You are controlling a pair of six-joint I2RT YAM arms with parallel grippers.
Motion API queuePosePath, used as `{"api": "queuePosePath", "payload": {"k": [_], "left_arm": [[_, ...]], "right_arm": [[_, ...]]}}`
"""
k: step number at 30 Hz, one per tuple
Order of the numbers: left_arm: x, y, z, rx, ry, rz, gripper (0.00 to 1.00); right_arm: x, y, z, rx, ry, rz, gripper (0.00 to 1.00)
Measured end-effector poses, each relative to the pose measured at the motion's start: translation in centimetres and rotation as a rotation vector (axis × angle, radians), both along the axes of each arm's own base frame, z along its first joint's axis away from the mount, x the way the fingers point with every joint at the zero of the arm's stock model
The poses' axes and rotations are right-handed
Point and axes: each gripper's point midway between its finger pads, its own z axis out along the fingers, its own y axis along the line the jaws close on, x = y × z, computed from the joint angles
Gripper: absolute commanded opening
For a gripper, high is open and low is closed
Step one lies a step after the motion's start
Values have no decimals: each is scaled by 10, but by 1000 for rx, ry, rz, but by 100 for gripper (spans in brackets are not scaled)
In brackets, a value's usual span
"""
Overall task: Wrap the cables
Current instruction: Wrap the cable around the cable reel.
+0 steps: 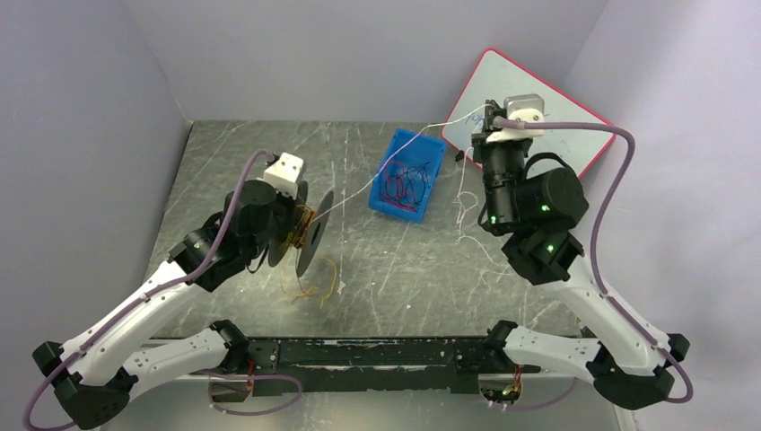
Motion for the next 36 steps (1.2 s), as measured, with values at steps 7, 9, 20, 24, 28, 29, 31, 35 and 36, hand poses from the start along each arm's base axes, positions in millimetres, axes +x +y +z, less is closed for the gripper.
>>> {"api": "queuePosePath", "payload": {"k": [7, 9, 20, 24, 28, 29, 31, 35, 36], "left_arm": [[-32, -34, -20, 26, 110, -303, 7], [-42, -42, -21, 11, 128, -376, 7], [-84, -47, 21, -96, 62, -556, 7], [-90, -42, 52, -150, -10, -557, 7], [-92, -42, 79, -212, -76, -556, 7], [-92, -42, 84, -226, -88, -555, 7], [-91, -43, 95, -256, -114, -551, 7], [-87, -47, 115, -322, -160, -542, 7], [-86, -48, 119, -337, -171, -539, 7]], "right_arm": [[22, 14, 4, -22, 2, -40, 0], [34, 16, -4, -30, 19, -62, 0], [94, -30, -116, 94, 226, -134, 0], [99, -42, -183, 176, 347, -125, 0], [94, -31, -247, 244, 465, -60, 0], [92, -28, -263, 257, 494, -41, 0], [87, -20, -288, 280, 543, 2, 0], [73, 3, -337, 326, 636, 125, 0], [69, 9, -348, 332, 661, 163, 0]]}}
